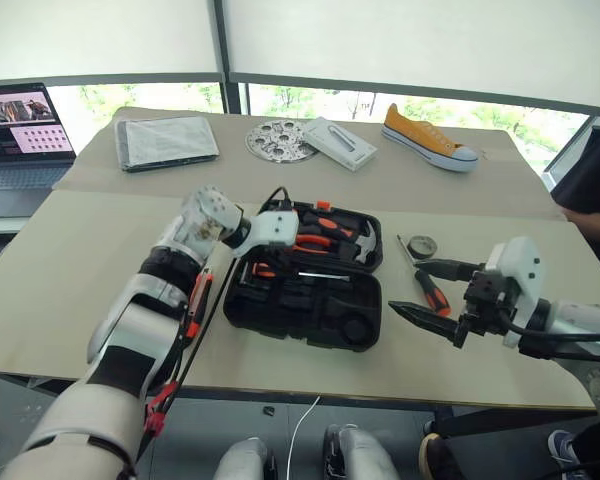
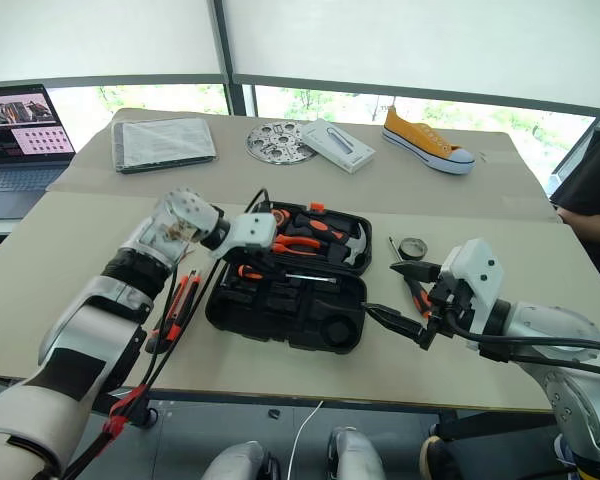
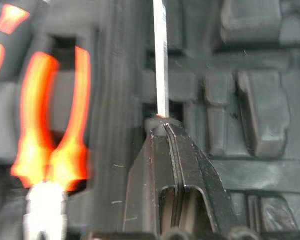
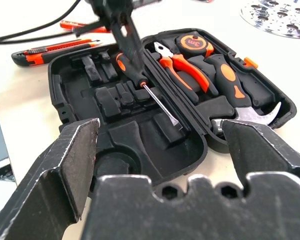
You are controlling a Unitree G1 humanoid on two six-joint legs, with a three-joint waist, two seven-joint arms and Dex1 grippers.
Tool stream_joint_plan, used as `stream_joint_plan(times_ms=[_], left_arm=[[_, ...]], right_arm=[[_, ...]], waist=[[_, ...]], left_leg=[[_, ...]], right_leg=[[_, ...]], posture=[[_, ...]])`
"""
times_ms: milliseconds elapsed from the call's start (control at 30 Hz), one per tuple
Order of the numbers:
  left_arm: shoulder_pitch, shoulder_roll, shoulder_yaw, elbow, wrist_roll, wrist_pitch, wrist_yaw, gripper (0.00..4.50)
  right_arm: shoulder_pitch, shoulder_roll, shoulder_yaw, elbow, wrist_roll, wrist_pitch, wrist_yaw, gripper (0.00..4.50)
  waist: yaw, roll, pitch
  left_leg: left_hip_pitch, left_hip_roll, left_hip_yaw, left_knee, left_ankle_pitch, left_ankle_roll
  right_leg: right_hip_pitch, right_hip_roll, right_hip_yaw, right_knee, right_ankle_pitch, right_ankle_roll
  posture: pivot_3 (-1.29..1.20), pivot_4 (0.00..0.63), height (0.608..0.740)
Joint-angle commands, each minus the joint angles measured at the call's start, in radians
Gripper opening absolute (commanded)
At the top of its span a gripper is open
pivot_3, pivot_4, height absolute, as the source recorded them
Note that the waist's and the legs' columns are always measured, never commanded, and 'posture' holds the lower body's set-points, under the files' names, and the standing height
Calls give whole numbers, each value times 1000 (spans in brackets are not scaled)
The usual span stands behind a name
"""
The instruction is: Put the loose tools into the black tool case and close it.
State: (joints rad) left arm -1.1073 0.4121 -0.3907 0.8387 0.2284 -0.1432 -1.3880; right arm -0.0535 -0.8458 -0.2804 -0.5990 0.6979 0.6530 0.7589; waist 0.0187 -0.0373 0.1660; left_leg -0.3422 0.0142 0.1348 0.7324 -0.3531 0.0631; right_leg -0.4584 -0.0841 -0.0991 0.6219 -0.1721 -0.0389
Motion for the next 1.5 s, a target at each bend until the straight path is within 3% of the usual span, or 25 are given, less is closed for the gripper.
stream_joint_plan(times_ms=[33, 167, 300, 467, 600, 733, 867, 1067, 1167, 1433, 1500], left_arm=[[7, -24, -49, 32, 71, -49, 93, 14], [2, -39, -53, 66, 86, -69, 133, 14], [-30, -21, 50, 19, -46, 52, 26, 14], [3, 63, 226, -220, -313, 373, -155, 1438], [111, 120, 337, -487, -468, 571, -121, 2822], [224, 203, 362, -712, -598, 753, -160, 4248], [288, 260, 367, -848, -678, 854, -137, 4384], [345, 327, 344, -907, -674, 823, -108, 4384], [359, 341, 340, -906, -670, 805, -94, 4500], [414, 409, 341, -879, -650, 739, -91, 4500], [436, 442, 345, -870, -644, 719, -98, 4500]], right_arm=[[-2, 7, -23, -27, 13, -14, -4, 4500], [2, 10, -33, -39, 26, -4, -11, 4500], [20, 9, -51, -45, 32, 4, -22, 4500], [58, -22, -64, 27, -35, 36, -66, 4500], [37, -21, -41, 132, -100, 62, -127, 4500], [-24, 10, 26, 283, -192, 45, -179, 4500], [-107, 73, 91, 446, -269, 13, -216, 4500], [-133, 152, 131, 540, -322, -21, -220, 4500], [-117, 184, 114, 520, -323, -35, -231, 3770], [-138, 196, 8, 366, -251, -34, -219, 1033], [-172, 167, 18, 344, -235, -42, -166, 1007]], waist=[[6, 1, 0], [17, 4, -3], [20, 5, -3], [0, 5, -3], [-13, 7, -4], [-21, 9, -3], [-20, 10, -2], [-23, 15, -3], [-27, 15, -3], [-32, 18, -1], [-35, 19, -1]], left_leg=[[2, 0, 0, 0, 0, 0], [4, -1, 0, 0, -1, 5], [3, -3, 1, 1, -1, 8], [-10, -2, 1, 7, -1, 8], [-11, -2, 2, 7, 0, 7], [-8, -2, 2, 5, -1, 7], [-8, -2, 2, 6, 1, 3], [0, -2, 4, 2, 3, 0], [1, -2, 5, 0, 4, -1], [3, -2, 6, -2, 4, -1], [4, -2, 7, -3, 4, -1]], right_leg=[[2, -1, 0, 0, 0, 0], [4, -7, 2, 0, -2, 11], [3, -9, 2, 0, 0, 13], [-7, -5, -1, 3, 4, 5], [-7, -5, -7, 4, 4, 6], [-4, -6, -7, 2, 2, 9], [-4, -7, -3, 1, -3, 14], [-1, -7, 1, 5, -4, 11], [-1, -5, 1, 5, -5, 11], [-1, -6, 3, 5, -5, 10], [-1, -5, 4, 5, -5, 10]], posture=[[0, 150, 733], [0, 150, 733], [0, 150, 733], [0, 150, 733], [0, 150, 733], [0, 150, 733], [0, 150, 733], [0, 150, 733], [0, 150, 733], [0, 150, 733], [0, 150, 733]])
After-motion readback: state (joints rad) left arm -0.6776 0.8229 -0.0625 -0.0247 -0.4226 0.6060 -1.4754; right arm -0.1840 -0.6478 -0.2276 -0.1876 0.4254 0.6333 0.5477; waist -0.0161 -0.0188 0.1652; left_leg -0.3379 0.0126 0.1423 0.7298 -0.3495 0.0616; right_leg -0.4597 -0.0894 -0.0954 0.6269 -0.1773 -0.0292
